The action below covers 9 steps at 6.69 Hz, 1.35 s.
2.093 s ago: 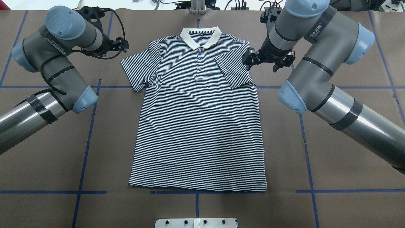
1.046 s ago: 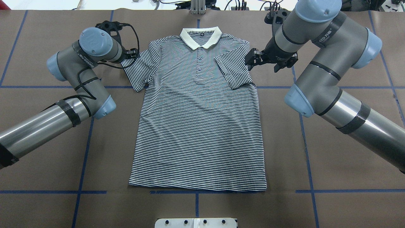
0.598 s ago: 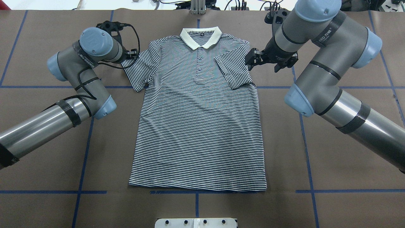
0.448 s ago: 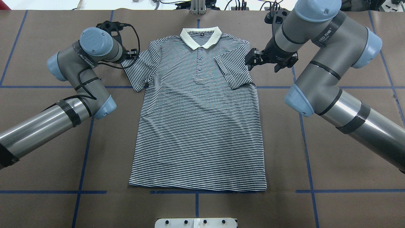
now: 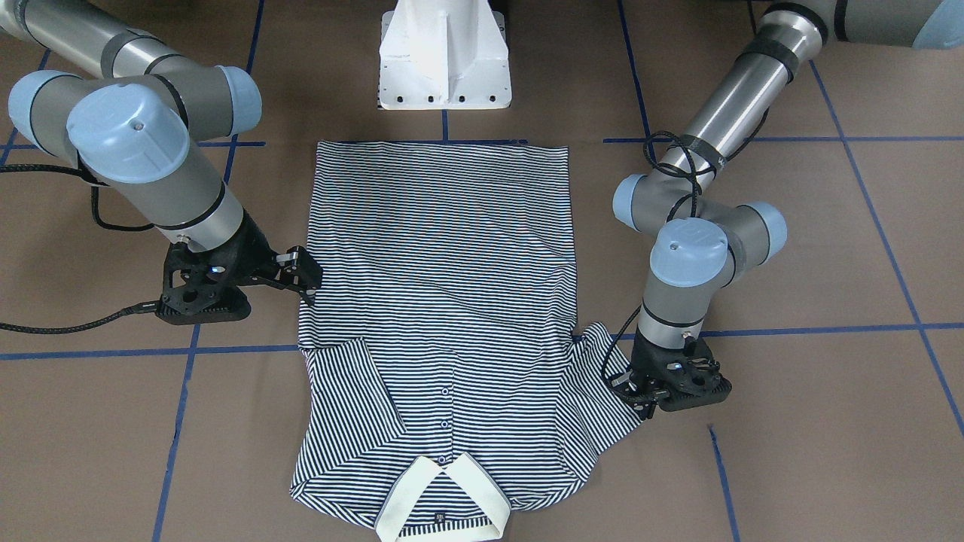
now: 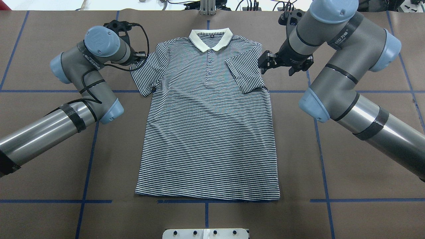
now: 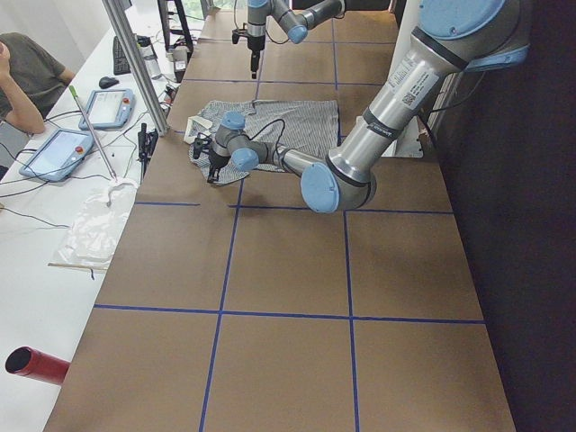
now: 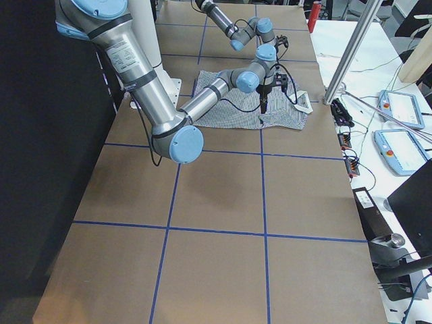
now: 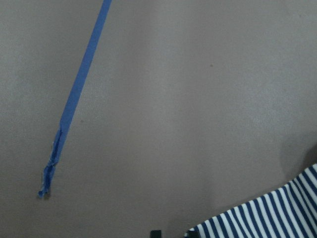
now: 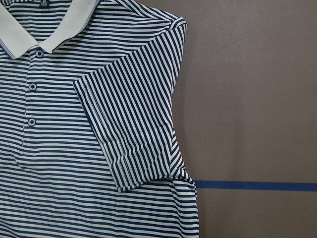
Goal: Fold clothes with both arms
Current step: 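Release the folded sleeve with the right gripper while the left arm approaches, then grasp the sleeve nearest the left gripper and fold it inward onto the shirt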
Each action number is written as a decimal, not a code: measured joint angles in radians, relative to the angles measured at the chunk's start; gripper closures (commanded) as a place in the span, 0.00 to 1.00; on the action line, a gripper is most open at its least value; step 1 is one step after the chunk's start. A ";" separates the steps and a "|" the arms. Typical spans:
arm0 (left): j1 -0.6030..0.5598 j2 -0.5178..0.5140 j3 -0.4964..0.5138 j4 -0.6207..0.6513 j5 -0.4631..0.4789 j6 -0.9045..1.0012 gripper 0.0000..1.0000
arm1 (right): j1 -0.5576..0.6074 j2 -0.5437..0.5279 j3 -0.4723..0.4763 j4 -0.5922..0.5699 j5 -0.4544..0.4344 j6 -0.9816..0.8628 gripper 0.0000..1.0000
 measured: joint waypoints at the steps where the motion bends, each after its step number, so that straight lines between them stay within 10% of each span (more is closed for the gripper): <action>1: 0.000 0.000 -0.037 0.042 -0.013 0.000 1.00 | 0.000 -0.001 -0.001 0.000 0.000 0.000 0.00; 4: 0.006 -0.109 -0.141 0.282 -0.047 -0.050 1.00 | 0.001 -0.006 -0.001 0.002 -0.002 -0.001 0.00; 7: 0.045 -0.339 0.141 0.173 -0.048 -0.220 1.00 | 0.002 -0.008 0.000 0.002 -0.003 -0.001 0.00; 9: 0.062 -0.369 0.263 0.026 -0.041 -0.275 0.01 | 0.003 -0.008 -0.002 0.002 -0.004 -0.001 0.00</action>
